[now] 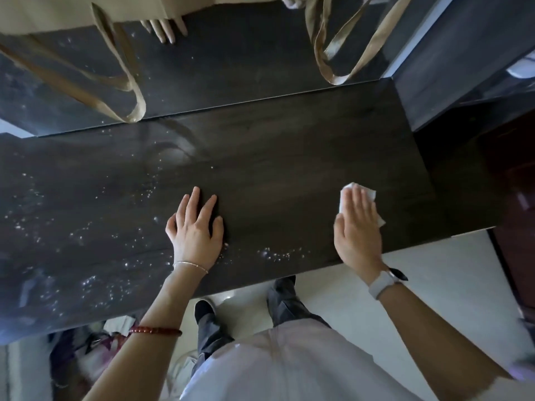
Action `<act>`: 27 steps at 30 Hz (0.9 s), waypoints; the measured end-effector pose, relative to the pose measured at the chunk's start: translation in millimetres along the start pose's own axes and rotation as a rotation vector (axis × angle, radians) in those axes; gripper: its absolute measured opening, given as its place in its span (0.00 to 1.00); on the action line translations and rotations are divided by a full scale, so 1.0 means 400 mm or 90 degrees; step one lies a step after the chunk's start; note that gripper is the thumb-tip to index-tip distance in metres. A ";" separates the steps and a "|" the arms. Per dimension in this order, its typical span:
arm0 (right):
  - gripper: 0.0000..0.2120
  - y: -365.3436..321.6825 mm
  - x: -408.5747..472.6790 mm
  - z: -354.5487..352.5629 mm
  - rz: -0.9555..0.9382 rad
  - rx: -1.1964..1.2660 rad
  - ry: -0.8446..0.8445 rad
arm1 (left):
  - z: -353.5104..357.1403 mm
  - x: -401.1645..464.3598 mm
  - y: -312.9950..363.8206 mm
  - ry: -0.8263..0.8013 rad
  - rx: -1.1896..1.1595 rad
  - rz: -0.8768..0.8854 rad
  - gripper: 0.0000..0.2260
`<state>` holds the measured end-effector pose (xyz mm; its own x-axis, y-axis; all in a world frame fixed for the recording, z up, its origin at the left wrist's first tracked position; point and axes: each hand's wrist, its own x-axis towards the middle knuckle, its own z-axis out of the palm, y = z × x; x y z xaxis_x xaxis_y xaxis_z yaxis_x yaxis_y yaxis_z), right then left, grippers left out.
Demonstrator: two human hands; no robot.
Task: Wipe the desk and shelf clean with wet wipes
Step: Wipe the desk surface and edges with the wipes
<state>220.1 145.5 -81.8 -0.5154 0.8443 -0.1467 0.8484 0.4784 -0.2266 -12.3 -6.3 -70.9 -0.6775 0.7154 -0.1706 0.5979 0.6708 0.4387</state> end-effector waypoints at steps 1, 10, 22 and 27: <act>0.24 -0.006 -0.017 0.003 0.064 0.000 0.015 | -0.011 -0.009 -0.006 0.013 -0.030 0.010 0.17; 0.25 -0.462 -0.194 0.141 0.059 0.050 0.042 | -0.173 -0.130 -0.315 0.041 0.021 -0.019 0.20; 0.23 -0.555 -0.192 0.164 0.135 0.020 0.059 | -0.264 -0.193 -0.627 0.063 0.071 -0.167 0.28; 0.25 -0.877 -0.258 0.257 -0.133 0.046 0.015 | -0.269 -0.195 -0.665 0.040 0.078 -0.130 0.25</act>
<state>-36.8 -134.1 -86.3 -0.6756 0.7342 -0.0669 0.7119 0.6262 -0.3180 -164.6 -261.4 -79.2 -0.8122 0.5523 -0.1880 0.4912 0.8212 0.2905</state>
